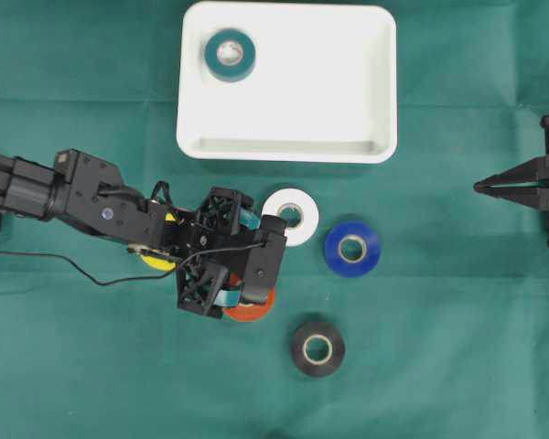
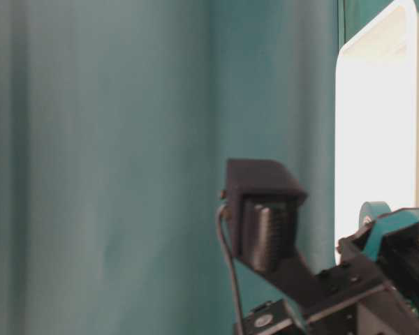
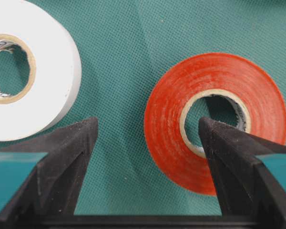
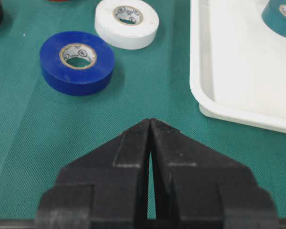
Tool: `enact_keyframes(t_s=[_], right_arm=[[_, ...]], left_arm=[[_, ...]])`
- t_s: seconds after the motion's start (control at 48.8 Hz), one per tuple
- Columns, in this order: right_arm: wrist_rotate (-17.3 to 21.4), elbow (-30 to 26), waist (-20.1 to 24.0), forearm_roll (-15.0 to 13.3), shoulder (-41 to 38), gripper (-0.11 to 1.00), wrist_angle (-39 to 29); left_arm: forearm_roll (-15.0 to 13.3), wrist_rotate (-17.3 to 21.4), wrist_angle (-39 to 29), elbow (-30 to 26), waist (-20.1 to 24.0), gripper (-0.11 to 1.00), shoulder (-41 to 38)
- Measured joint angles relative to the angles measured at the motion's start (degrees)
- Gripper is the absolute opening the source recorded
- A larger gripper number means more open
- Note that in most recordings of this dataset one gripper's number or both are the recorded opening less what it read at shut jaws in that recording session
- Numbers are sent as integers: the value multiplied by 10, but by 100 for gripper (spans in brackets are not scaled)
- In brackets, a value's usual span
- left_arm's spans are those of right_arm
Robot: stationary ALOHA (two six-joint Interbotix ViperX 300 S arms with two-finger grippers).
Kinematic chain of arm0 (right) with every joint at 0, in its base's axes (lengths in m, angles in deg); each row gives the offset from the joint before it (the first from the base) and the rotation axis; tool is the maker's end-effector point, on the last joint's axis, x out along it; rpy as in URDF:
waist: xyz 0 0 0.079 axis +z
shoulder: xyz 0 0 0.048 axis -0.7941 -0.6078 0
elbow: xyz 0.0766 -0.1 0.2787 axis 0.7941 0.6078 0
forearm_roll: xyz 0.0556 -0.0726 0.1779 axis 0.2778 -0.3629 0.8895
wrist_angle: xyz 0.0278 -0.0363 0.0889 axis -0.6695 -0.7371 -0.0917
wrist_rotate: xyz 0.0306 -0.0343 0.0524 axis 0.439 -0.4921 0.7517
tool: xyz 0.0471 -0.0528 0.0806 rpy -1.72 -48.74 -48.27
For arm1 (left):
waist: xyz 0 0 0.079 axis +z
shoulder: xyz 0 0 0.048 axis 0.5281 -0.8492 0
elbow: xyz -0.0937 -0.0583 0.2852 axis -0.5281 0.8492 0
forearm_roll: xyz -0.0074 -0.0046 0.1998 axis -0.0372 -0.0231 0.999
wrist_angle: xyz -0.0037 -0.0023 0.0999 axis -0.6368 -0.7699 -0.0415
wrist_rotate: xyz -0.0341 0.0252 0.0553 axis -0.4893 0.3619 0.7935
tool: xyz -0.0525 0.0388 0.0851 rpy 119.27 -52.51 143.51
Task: Put the tape into the white case with the left arm.
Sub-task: 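Reach the left gripper past the yellow roll to the red roll, then grip the red roll's core with the left gripper and lift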
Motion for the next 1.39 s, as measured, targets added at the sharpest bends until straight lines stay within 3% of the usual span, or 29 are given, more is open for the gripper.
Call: enact_keyframes(t_s=[0.471,0.553,0.697,0.738,1.127,1.393], right_arm=[[0,0,0,0,0,-9,0],[-1,0,0,0,0,-9,0],[0,-1,0,0,0,-9,0],[-1,0,0,0,0,-9,0],[0,0,0,0,0,-9,0],[-1,0,0,0,0,-9,0]], left_arm=[[-1,2,6,-10,-1,82,-17],[-1,2,8,-10,-1,71,-17],[-1,3,7,-9,-4,31,-17],[-1,2,8,-10,-4,26,-17],[-1,1,-4,-9,-6,26,-11],[-1,3,-49,-9,-25,26,54]])
